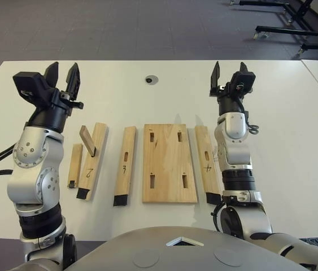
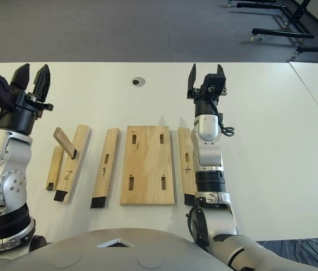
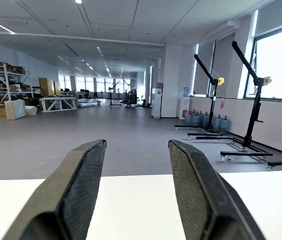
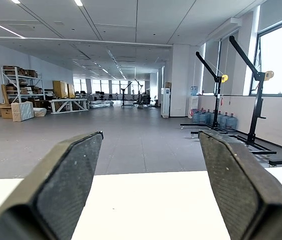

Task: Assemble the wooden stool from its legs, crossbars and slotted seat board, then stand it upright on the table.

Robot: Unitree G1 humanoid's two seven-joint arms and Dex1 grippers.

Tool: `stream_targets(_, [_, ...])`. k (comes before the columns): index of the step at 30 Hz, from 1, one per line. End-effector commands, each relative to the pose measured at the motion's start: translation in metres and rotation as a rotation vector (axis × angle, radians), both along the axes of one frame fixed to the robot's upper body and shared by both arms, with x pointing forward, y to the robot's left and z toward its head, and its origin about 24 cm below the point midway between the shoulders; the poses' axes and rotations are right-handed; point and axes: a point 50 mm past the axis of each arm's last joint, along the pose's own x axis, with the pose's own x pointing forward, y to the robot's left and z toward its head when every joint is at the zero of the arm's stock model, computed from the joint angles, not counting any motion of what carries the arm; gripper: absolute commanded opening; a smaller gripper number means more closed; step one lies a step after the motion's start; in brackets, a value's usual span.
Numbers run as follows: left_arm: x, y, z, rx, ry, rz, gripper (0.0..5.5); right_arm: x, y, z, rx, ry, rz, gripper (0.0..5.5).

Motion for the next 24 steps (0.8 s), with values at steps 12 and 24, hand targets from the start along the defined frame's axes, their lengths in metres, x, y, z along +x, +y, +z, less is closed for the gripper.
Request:
stream_targets(12, [-0.069,0.048,-0.107,0.214,0.567,0.142,2.27,-0.016,-0.007,-0.012,-0.008,0.043,-0.025,3.54])
stream_targets(24, [-0.104,0.027,-0.097,0.13,0.553,-0.051,3.32,-0.031,-0.011,-0.018,-0.032,0.085,-0.047,3.54])
